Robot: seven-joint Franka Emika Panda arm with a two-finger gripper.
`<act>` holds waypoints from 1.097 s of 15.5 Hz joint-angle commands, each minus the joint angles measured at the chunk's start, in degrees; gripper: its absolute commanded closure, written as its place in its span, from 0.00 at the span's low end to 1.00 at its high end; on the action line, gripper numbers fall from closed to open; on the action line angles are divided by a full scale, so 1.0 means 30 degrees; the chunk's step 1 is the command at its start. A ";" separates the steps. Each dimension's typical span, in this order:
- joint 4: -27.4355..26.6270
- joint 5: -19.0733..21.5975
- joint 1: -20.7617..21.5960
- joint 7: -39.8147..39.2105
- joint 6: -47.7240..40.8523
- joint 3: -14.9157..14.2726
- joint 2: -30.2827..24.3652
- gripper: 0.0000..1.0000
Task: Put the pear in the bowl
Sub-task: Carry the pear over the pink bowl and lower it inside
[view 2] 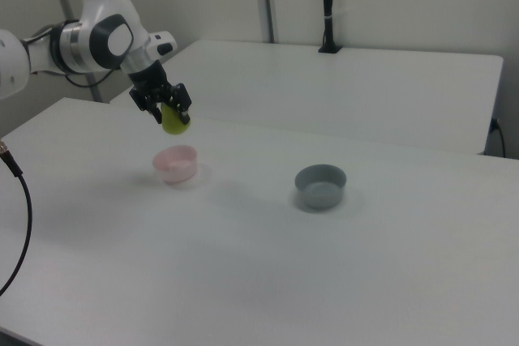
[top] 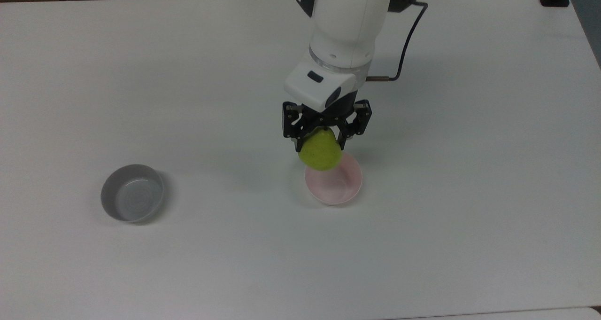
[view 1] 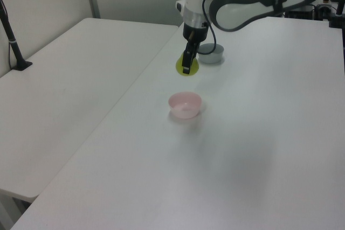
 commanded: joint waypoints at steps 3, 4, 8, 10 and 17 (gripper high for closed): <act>0.0130 0.0288 0.0419 0.0509 0.1083 0.0077 0.1549 0.86; 0.0101 0.0288 0.0478 0.0509 0.1084 0.0077 0.1754 0.86; 0.0042 0.0288 0.0567 0.0509 0.1084 0.0252 0.2369 0.85; 0.0042 0.0288 0.0654 0.0538 0.1491 0.0253 0.2750 0.85; -0.0163 0.0317 0.0684 0.0538 0.1787 0.0253 0.2986 0.42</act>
